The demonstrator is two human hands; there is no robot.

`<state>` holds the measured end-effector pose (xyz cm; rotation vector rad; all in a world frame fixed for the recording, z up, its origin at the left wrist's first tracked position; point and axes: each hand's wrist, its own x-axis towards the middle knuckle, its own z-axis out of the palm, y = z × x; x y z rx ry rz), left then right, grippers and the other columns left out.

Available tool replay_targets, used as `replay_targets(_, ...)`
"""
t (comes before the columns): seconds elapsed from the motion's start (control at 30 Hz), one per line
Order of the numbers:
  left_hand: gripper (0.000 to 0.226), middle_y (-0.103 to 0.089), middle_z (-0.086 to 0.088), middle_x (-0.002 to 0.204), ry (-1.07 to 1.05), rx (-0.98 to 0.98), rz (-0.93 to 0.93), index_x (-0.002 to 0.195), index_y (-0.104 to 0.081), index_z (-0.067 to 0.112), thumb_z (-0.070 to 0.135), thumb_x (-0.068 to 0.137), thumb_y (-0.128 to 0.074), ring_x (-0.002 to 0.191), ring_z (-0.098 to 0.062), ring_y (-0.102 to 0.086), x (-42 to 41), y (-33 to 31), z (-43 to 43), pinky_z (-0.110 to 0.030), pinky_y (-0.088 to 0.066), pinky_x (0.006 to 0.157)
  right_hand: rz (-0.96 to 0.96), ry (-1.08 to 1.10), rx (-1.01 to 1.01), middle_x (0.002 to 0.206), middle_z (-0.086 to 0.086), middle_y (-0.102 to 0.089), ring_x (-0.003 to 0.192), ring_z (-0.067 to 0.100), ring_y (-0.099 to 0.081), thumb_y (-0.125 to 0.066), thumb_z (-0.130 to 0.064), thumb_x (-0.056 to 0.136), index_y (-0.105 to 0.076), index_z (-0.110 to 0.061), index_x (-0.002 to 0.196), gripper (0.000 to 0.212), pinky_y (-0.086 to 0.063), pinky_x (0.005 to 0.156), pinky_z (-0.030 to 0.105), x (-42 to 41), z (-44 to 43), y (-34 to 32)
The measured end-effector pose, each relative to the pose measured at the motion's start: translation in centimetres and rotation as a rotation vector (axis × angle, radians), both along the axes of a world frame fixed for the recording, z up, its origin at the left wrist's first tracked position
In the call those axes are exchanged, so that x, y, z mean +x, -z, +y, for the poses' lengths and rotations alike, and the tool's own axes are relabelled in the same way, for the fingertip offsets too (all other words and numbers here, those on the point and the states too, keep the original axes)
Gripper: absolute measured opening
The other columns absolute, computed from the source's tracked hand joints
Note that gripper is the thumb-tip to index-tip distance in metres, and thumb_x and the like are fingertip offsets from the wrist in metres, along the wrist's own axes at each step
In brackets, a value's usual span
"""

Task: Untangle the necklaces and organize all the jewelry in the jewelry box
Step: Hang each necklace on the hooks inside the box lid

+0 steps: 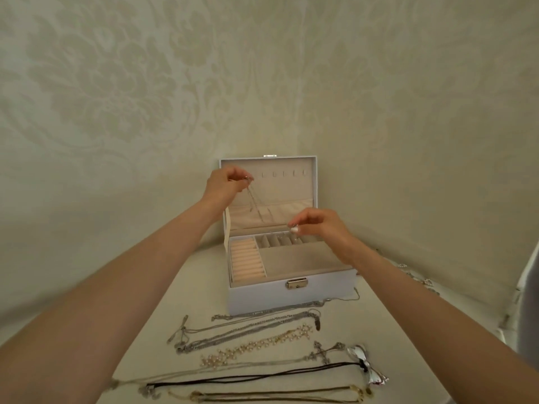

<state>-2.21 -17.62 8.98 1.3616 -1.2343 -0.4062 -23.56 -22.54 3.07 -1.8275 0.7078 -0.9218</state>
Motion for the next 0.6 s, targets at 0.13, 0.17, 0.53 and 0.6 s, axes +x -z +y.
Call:
replay_targets(0.13, 0.022, -0.064, -0.006, 0.078, 0.074, -0.025, 0.112, 0.079, -0.056, 0.012, -0.008, 0.088, -0.053, 0.052, -0.001, -0.062, -0.4, 0.0, -0.3, -0.012, -0.047, 0.050, 0.270, -0.147, -0.098, 0.083, -0.008, -0.072, 0.082, -0.001, -0.064, -0.065, -0.002, 0.082, -0.074, -0.018, 0.084, 0.019, -0.046, 0.077, 0.007, 0.4, 0.9, 0.3)
replay_targets(0.17, 0.019, -0.064, -0.008, 0.079, 0.123, -0.031, 0.155, 0.080, -0.056, 0.010, -0.007, 0.089, -0.054, 0.055, -0.003, -0.065, -0.6, 0.0, -0.2, -0.014, -0.050, 0.053, 0.281, -0.124, -0.123, 0.086, -0.008, -0.072, 0.083, 0.000, -0.063, -0.063, -0.001, 0.083, -0.074, -0.020, 0.085, 0.023, -0.047, 0.079, 0.010, 0.7, 0.9, 0.4)
replay_targets(0.53, 0.013, -0.062, -0.005, 0.080, 0.360, 0.055, 0.199, 0.087, -0.058, 0.008, -0.004, 0.089, -0.054, 0.053, -0.004, -0.058, -2.0, -0.3, 1.1, -0.015, -0.047, 0.051, -0.026, -0.019, 0.046, 0.080, 0.003, -0.064, 0.064, 0.011, -0.059, -0.060, 0.003, 0.084, -0.061, -0.009, 0.110, 0.028, -0.049, 0.058, 0.020, 5.3, 0.6, -4.3)
replay_targets(0.6, 0.013, -0.060, -0.003, 0.078, 0.294, 0.074, 0.127, 0.089, -0.060, 0.011, -0.002, 0.089, -0.057, 0.052, -0.005, -0.054, -1.7, -0.3, 1.2, -0.015, -0.044, 0.048, 0.003, -0.021, 0.037, 0.074, 0.003, -0.062, 0.063, 0.010, -0.057, -0.064, -0.002, 0.084, -0.069, -0.006, 0.099, 0.016, -0.049, 0.058, 0.018, 5.3, 0.5, -4.6)
